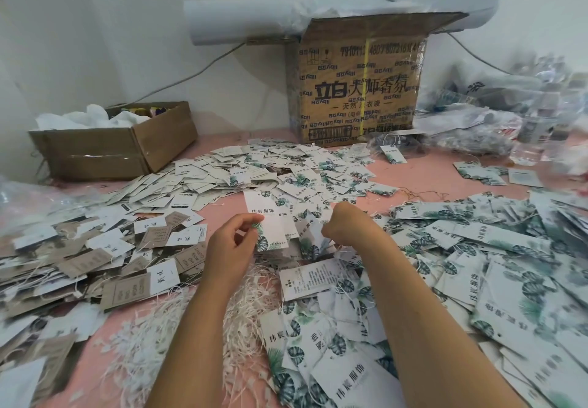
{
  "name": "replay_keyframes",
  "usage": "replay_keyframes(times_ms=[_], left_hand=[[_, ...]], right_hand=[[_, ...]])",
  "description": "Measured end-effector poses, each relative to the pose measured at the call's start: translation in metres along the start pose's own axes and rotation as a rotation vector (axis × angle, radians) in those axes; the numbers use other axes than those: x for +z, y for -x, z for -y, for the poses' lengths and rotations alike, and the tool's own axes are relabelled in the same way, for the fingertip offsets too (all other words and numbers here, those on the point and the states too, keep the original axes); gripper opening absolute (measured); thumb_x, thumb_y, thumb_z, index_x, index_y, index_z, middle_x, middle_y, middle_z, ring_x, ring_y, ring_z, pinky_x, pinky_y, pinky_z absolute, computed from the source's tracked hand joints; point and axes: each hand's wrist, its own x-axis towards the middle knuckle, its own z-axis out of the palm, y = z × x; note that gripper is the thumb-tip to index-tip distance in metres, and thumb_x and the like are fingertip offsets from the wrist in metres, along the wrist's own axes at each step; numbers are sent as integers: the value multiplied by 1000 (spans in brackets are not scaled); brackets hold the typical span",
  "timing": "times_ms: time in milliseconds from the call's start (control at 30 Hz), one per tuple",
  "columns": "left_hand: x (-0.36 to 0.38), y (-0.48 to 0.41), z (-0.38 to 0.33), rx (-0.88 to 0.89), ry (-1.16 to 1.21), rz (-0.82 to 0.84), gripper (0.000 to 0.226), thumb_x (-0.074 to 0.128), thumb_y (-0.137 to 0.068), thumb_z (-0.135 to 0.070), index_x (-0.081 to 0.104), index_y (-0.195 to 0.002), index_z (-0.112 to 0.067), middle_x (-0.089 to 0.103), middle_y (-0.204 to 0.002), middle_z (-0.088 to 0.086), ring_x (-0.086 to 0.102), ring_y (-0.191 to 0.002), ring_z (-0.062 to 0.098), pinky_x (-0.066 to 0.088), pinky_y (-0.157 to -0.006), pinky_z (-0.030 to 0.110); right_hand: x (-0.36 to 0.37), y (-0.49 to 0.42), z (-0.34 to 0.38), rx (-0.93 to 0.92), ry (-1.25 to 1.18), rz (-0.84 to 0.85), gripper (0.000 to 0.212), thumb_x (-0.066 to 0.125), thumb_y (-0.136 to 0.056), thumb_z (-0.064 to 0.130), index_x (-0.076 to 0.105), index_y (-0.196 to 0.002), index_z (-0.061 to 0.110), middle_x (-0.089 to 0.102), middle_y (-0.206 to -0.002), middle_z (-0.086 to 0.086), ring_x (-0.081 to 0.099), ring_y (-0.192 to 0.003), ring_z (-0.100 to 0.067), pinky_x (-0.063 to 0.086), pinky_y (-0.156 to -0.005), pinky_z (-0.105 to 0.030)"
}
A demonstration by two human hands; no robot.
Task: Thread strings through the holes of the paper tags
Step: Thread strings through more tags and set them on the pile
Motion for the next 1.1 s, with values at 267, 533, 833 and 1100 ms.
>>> replay_keyframes(times_ms=[267, 533, 833, 1100], left_hand=[[0, 0, -1, 5, 48, 7, 28, 54, -91, -4, 63, -99, -30, 56, -83, -5, 47, -61, 10, 44, -51, 13], [3, 0, -4, 12, 158, -11, 22, 65, -85, -6, 62, -87, -28, 65, -79, -6, 61, -69, 11, 52, -65, 31], [8, 1, -9, 35, 367, 104, 35, 64, -83, 1, 49, -97, -27, 65, -68, -7, 61, -62, 6, 51, -59, 20], [12, -1, -6, -105, 466, -7, 78, 74, -62, -34, 33, -127, -42, 59, -69, 2, 61, -68, 13, 54, -63, 28]], right_hand=[[-7, -2, -2, -19, -186, -108, 19, 43, -93, 8, 59, -91, -1, 51, -65, -8, 39, -55, -18, 37, -51, -28], [-12, 19, 18, -261, -486, 24, 30, 43, -95, 8, 45, -65, 7, 47, -58, -1, 30, -44, -12, 27, -41, -25], [-16, 22, 16, -313, -376, 103, 31, 46, -95, 13, 52, -65, 9, 42, -56, -3, 29, -45, -14, 25, -43, -26], [-17, 32, 22, -371, -368, 251, 29, 42, -99, 13, 50, -71, 10, 47, -60, -2, 34, -46, -10, 31, -46, -21]])
